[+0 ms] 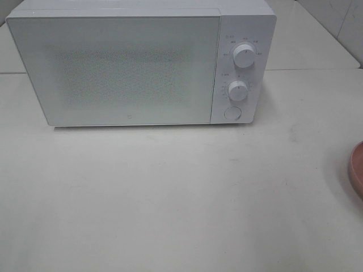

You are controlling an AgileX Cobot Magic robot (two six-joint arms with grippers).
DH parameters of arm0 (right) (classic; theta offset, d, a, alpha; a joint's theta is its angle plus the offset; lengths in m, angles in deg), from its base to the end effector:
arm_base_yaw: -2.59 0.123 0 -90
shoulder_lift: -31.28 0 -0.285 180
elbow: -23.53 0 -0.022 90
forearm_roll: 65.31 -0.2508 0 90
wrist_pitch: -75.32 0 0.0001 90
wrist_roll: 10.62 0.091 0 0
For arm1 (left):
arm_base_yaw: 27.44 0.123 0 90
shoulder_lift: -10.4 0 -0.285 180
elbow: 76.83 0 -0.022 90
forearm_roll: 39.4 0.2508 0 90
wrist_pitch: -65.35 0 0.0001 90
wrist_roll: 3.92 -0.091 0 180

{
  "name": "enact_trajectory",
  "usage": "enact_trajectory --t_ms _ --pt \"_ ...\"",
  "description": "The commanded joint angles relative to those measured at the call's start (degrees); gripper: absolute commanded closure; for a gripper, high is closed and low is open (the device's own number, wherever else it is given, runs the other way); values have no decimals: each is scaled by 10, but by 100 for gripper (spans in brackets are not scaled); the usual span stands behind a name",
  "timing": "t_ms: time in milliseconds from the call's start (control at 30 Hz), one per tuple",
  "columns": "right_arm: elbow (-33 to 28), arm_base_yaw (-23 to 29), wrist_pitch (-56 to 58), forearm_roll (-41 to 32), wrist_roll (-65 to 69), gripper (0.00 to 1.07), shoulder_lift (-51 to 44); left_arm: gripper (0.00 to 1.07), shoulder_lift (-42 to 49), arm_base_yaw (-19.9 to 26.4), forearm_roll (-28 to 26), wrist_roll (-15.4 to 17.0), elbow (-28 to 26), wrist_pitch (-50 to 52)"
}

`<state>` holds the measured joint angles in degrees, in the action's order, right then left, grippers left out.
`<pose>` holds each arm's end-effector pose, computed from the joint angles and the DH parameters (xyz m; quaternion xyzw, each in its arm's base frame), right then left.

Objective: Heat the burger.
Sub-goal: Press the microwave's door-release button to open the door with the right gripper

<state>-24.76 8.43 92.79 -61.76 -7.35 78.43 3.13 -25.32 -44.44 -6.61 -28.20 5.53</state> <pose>0.1412 0.0127 0.2946 -0.0382 0.8324 0.0199 0.5525 -0.0053 -0.0071 0.2786 0.0057 0.8459 -0.0216 0.5329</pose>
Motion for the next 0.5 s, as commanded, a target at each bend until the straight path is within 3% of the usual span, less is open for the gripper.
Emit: enact_trajectory --t_ms 33,500 --pt "-2 -3 -39 2 5 31 22 3 10 -2 -1 2 1 3" --pt "-2 -3 -240 4 9 31 163 3 10 -2 -1 2 1 3"
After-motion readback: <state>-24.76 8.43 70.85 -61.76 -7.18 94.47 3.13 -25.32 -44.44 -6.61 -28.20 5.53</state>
